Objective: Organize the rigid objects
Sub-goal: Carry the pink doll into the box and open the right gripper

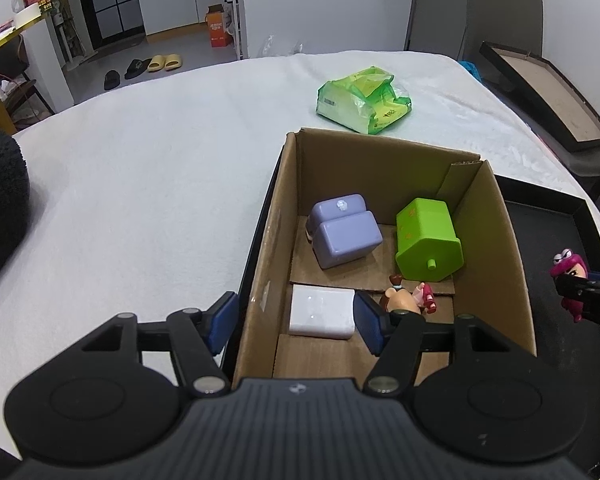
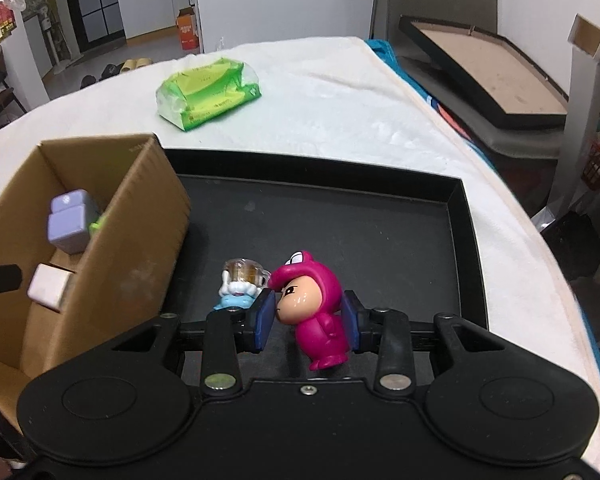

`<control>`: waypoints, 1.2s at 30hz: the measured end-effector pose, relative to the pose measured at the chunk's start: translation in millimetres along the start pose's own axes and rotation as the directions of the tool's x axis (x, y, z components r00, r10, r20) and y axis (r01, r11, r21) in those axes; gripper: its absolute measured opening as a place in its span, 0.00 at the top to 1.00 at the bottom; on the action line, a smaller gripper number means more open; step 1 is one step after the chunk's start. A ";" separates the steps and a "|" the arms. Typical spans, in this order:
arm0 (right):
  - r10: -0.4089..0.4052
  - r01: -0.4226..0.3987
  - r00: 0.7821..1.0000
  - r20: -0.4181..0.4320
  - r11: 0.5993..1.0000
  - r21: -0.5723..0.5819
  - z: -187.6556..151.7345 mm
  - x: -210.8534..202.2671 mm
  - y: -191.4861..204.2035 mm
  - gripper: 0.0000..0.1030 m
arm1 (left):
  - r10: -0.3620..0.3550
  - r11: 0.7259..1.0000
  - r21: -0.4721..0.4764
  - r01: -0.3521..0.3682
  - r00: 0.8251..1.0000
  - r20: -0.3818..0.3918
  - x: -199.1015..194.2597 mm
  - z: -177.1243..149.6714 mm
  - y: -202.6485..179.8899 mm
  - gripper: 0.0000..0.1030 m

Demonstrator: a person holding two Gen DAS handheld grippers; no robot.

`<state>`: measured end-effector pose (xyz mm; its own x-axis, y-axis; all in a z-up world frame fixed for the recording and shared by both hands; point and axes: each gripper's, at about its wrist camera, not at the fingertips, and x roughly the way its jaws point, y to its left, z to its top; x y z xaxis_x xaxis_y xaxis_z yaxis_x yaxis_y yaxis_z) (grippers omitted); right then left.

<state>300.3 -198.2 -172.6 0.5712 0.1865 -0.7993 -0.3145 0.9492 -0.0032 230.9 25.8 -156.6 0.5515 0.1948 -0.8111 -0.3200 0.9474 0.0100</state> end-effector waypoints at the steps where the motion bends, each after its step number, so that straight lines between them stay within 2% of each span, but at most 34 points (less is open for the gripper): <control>1: -0.001 0.001 1.000 0.007 1.000 -0.004 1.4 -3.8 2.0 0.66 | -0.001 1.000 0.000 0.001 1.000 0.001 -0.7 0.3 0.3 0.40; 16: 0.020 -0.015 0.996 0.086 0.998 -0.062 23.8 -48.7 39.2 0.66 | -0.023 1.000 -0.015 0.023 0.999 0.022 -8.2 -2.5 10.9 0.40; 21: 0.057 -0.049 0.992 0.108 0.996 -0.079 32.8 -60.1 56.6 0.66 | -0.041 0.998 -0.039 0.042 0.999 0.017 -9.2 -3.2 17.9 0.42; 24: 0.111 -0.106 0.989 0.101 0.993 -0.051 40.4 -62.5 67.1 0.66 | -0.053 0.998 -0.044 0.054 0.999 0.013 -9.1 -4.4 21.2 0.44; 26: 0.122 -0.116 0.987 0.103 0.991 -0.060 44.4 -62.7 77.3 0.66 | -0.058 0.997 -0.048 0.059 0.998 0.018 -9.8 -4.5 22.8 0.45; 29: 0.134 -0.127 0.986 0.100 0.989 -0.078 48.6 -60.7 92.1 0.66 | -0.061 0.997 -0.046 0.062 0.998 0.016 -8.4 -4.8 25.9 0.54; 31: 0.141 -0.133 0.985 0.095 0.988 -0.085 50.0 -58.3 99.9 0.66 | -0.055 0.998 -0.038 0.055 0.998 0.008 -5.6 -6.3 26.3 0.64; 33: 0.150 -0.142 0.985 0.088 0.986 -0.092 51.2 -55.2 107.9 0.66 | -0.082 0.996 -0.049 0.081 0.997 -0.011 -2.7 -8.5 28.0 0.75; 36: 0.166 -0.159 0.983 0.077 0.982 -0.099 51.6 -51.7 118.8 0.65 | -0.068 0.996 -0.056 0.068 0.998 0.005 -2.4 -9.4 30.9 0.87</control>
<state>272.6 -82.0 -100.6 0.5677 0.3610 -0.7398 -0.4745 0.8779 0.0642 212.4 52.2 -159.9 0.5759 0.1311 -0.8069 -0.3241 0.9428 -0.0782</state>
